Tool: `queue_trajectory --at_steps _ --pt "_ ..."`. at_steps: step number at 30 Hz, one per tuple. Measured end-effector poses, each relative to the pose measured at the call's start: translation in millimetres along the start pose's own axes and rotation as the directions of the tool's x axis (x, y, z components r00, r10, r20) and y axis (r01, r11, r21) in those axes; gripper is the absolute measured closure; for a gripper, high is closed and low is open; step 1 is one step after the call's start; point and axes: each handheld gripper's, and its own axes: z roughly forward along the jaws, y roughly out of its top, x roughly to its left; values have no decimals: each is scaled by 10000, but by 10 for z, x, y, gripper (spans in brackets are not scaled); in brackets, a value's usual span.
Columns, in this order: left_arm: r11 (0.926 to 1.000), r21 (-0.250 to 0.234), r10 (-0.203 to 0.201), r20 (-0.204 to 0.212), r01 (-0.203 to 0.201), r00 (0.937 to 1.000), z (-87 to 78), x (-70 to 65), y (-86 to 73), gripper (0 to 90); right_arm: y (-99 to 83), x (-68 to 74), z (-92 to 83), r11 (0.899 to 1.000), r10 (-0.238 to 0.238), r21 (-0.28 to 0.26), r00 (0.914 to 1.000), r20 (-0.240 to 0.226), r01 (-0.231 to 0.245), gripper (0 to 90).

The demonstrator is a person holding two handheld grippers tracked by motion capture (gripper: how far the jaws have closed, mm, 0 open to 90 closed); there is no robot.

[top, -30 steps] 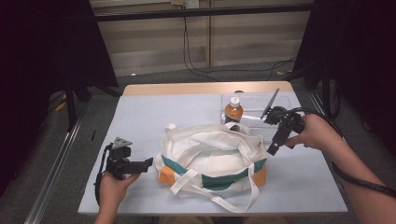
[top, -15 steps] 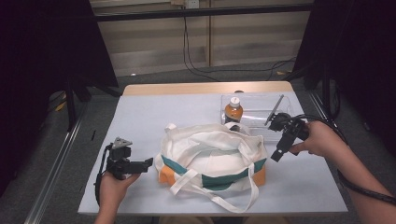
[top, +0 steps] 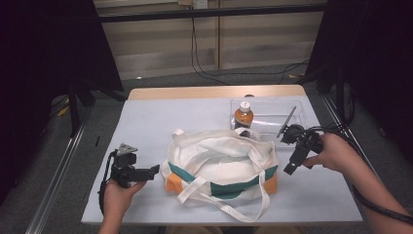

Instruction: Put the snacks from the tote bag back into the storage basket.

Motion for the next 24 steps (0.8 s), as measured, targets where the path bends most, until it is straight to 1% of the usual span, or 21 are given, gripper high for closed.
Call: queue_trajectory --at_steps 3,5,7,8,10,11,14,16,17,18,19,20,21,22,23,24 --pt "10000 25 6 7 -7 10000 0 0 -1 56 -3 6 6 10000 58 73 10000 -18 -58 139" --pt "10000 29 2 11 -2 10000 1 1 -1 56 -14 10 28 10000 -29 -28 10000 -29 29 139" --pt "10000 25 2 5 -2 10000 1 0 -2 56 -21 18 41 10000 0 -48 10000 -74 0 139" --pt "10000 -12 -56 -10 56 10000 4 -4 -3 56 -24 24 46 10000 20 38 10000 -64 -20 138" --pt "10000 12 -41 -23 41 10000 5 -3 -3 56 -34 29 74 10000 -31 -43 10000 -40 31 138" --pt "10000 0 -60 -10 60 10000 5 -5 -3 56 -34 33 73 10000 -21 84 10000 -18 22 137" --pt "10000 -13 -65 -8 65 10000 4 -6 -3 56 -54 41 113 10000 -28 15 10000 43 28 138" --pt "10000 2 -53 -27 53 10000 4 -4 -3 56 -62 49 120 9999 27 100 10000 37 -28 138" --pt "10000 0 -58 -16 58 10000 4 -4 -3 56 -70 47 132 10000 -11 -15 10000 41 11 138" --pt "10000 1 -59 -22 59 10000 4 -5 -4 56 -74 49 127 10000 26 54 10000 30 -26 138" --pt "10000 -13 -62 -25 62 10000 4 -5 -5 56 -85 47 137 10000 -16 -51 10000 53 16 138" --pt "10000 -2 -60 -24 60 10000 5 -5 -5 56 -90 48 140 10000 -7 -43 10000 73 8 138" --pt "9999 83 70 -37 -69 10000 0 4 -3 56 -96 53 146 10000 34 -81 10000 85 -33 137" --pt "10000 77 51 -16 -51 10000 1 3 -3 56 -100 55 146 10000 37 -14 10000 58 -37 138" --pt "9999 105 110 -27 -110 9999 0 7 -2 56 -107 60 156 10000 50 -79 9999 117 -49 137" --pt "9999 76 87 -49 -86 10000 0 4 -2 56 -111 58 157 10000 37 -35 9999 154 -37 138"
